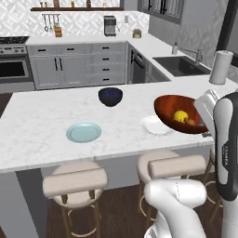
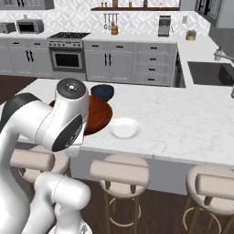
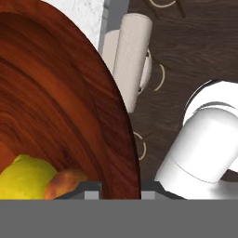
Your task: Pick the chicken drumstick and lemon from their plates and place them in the bowl. Then put the bowl in the fridge.
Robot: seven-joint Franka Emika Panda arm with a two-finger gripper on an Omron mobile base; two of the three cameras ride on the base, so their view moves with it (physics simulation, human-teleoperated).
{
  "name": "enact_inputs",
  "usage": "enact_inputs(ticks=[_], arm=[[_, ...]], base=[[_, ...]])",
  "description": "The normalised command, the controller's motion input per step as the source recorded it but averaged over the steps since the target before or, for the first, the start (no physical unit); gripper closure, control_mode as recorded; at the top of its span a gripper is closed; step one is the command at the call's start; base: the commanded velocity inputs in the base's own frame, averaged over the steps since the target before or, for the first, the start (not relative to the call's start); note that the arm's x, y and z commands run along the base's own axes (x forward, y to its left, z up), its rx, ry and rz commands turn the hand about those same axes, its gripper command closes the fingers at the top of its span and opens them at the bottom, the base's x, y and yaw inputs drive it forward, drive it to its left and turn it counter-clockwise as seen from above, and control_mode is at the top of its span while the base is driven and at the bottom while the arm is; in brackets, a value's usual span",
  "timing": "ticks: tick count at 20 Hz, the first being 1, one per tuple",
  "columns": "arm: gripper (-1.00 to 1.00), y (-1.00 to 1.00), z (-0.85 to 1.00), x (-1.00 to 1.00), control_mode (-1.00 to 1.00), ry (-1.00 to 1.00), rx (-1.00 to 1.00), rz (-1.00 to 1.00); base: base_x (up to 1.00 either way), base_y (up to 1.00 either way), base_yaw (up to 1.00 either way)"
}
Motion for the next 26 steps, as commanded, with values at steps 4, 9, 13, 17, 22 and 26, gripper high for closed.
enact_inputs(ticks=[4,9,13,17,22,26], arm=[[1.00,0.00,0.00,0.00,1.00,0.00,0.00,0.00],[1.00,0.00,0.00,0.00,1.00,0.00,0.00,0.00],[1.00,0.00,0.00,0.00,1.00,0.00,0.00,0.00],[1.00,0.00,0.00,0.00,1.00,0.00,0.00,0.00],[1.00,0.00,0.00,0.00,1.00,0.00,0.00,0.00],[1.00,0.00,0.00,0.00,1.00,0.00,0.00,0.00]], base=[[-0.66,0.97,0.00],[-1.00,1.00,0.05],[-0.64,1.00,0.13],[-0.07,1.00,0.04],[0.20,1.00,-0.14],[0.03,1.00,-0.03]])
